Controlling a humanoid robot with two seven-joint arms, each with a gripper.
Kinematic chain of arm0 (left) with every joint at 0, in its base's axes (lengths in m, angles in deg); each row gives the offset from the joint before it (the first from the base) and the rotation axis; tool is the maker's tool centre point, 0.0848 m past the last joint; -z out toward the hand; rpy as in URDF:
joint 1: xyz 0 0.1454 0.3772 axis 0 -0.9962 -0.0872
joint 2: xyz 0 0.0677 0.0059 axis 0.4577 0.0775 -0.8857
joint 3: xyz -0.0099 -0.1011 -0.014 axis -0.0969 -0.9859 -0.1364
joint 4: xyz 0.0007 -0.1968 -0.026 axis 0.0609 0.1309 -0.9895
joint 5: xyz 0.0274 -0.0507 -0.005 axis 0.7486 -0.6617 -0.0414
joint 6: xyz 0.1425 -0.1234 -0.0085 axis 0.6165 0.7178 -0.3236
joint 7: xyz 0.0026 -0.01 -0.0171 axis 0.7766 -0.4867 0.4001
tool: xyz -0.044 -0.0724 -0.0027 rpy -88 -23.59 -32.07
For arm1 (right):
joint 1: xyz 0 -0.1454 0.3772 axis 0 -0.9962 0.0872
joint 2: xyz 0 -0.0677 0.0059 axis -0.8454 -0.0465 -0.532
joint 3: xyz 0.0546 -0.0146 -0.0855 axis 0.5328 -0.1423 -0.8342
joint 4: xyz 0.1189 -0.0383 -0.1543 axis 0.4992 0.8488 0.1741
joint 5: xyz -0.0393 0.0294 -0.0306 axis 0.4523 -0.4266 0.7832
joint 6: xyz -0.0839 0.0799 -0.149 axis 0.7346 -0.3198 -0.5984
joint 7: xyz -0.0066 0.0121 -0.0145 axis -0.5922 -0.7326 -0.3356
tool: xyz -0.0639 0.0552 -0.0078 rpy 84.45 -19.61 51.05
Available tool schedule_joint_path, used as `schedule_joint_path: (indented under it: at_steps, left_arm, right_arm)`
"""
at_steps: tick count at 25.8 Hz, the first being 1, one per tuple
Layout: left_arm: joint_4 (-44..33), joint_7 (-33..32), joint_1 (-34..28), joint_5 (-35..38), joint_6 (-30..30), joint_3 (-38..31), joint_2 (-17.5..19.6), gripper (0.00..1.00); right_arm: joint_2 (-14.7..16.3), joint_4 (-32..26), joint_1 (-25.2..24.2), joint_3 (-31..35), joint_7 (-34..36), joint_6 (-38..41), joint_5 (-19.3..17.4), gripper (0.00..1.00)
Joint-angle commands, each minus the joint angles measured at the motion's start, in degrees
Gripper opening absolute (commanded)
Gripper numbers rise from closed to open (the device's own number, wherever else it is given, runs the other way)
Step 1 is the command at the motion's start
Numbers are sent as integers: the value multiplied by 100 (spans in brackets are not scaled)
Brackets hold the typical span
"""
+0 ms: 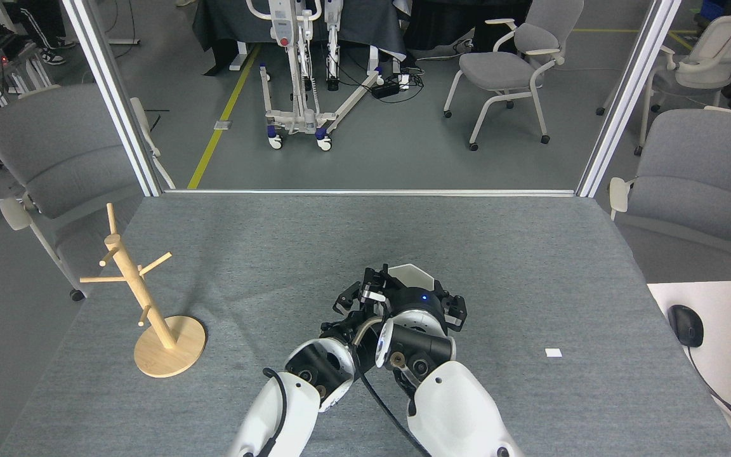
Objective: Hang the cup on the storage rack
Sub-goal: 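Grasp the cup with the left gripper and open the right gripper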
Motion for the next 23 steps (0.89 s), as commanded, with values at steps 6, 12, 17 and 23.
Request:
schedule_joint_path:
  at_steps: [6, 12, 17, 23]
  left_arm:
    - [-42, 259, -23, -1, -365, -55, 2, 0]
    - [-42, 250, -32, -1, -365, -55, 10, 0]
    - [-33, 250, -32, -1, -356, -55, 10, 0]
    - [-24, 242, -49, -1, -356, -55, 19, 0]
  right_arm:
    - [-7, 94, 11, -59, 28, 277, -1, 77]
    - [-7, 138, 19, -16, 415, 277, 8, 98]
    - [10, 191, 19, -7, 977, 286, -63, 99]
    - [28, 279, 28, 2, 1733, 295, -72, 99]
